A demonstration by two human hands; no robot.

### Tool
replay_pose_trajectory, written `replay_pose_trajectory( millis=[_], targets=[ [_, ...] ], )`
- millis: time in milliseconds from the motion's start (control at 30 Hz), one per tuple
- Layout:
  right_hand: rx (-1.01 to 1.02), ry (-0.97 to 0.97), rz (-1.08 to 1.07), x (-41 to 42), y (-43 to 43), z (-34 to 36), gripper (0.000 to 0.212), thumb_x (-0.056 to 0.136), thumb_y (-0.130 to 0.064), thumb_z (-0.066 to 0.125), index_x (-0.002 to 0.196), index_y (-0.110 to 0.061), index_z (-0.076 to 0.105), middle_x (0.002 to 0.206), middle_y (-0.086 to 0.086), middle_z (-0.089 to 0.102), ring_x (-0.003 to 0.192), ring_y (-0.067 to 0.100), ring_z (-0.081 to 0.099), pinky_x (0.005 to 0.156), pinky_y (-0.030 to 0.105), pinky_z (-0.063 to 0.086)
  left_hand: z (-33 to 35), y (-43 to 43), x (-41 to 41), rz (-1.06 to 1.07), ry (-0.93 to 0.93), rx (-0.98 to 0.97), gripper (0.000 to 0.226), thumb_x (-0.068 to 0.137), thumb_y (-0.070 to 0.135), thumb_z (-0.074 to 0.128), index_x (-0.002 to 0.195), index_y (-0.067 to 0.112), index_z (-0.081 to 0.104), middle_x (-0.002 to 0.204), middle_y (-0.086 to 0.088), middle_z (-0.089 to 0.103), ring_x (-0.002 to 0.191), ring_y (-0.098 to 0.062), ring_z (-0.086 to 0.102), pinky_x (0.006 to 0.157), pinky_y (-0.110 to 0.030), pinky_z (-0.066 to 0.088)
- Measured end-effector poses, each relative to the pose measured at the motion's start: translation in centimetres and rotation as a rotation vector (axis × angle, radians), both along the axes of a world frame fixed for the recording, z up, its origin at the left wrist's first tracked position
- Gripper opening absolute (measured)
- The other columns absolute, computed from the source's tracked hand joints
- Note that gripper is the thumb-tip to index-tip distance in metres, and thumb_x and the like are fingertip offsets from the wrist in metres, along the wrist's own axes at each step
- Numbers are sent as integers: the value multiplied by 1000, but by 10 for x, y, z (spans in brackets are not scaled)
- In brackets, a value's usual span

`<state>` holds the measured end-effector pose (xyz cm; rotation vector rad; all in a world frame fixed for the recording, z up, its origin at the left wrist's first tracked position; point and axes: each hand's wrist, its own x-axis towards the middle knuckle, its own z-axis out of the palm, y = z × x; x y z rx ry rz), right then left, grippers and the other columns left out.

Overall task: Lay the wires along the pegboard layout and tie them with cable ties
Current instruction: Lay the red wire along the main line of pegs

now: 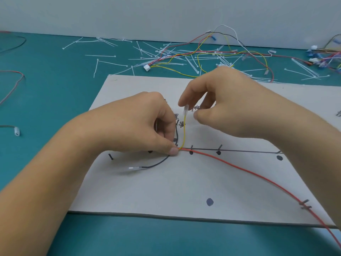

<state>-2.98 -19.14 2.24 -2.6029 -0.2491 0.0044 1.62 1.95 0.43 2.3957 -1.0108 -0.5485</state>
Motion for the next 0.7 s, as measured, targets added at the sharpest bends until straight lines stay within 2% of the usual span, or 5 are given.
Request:
replay_pose_trajectory(
  millis=[100,233,367,500,700],
  targets=[
    [-42,11,44,9,-1,-7,21,81,-12,75,91,-31,76,79,-19,71,72,-4,64,57,4,42,1,0,0,-8,4,-10,19,73,47,88,72,32,76,59,14,66,49,-3,54,48,-16,40],
    [1,24,48,19,-7,-11,11,82,-17,83,83,-25,75,66,-14,69,64,-3,64,54,10,45,1,0,0,-2,19,-15,19,75,45,88,71,32,76,59,12,67,49,-2,54,48,-15,41],
    [30,34,77,26,-4,-7,12,87,-21,79,78,-24,71,62,-22,64,54,-4,55,51,8,40,0,-1,0,-2,12,-8,20,75,46,88,71,32,75,58,12,66,48,-1,53,47,-16,42],
    [22,52,76,37,13,-5,10,84,-17,77,78,-23,70,60,-15,64,52,-2,54,48,14,40,-1,-1,0,6,16,-26,18,73,44,88,70,31,75,58,12,66,48,-2,55,48,-15,41],
    [-148,-16,52,37,27,-12,14,79,-7,68,75,-21,70,63,-10,63,59,0,55,45,19,38,0,-1,-1,16,28,-30,20,73,41,89,69,28,75,56,9,66,46,-2,54,47,-14,40]
  ],
)
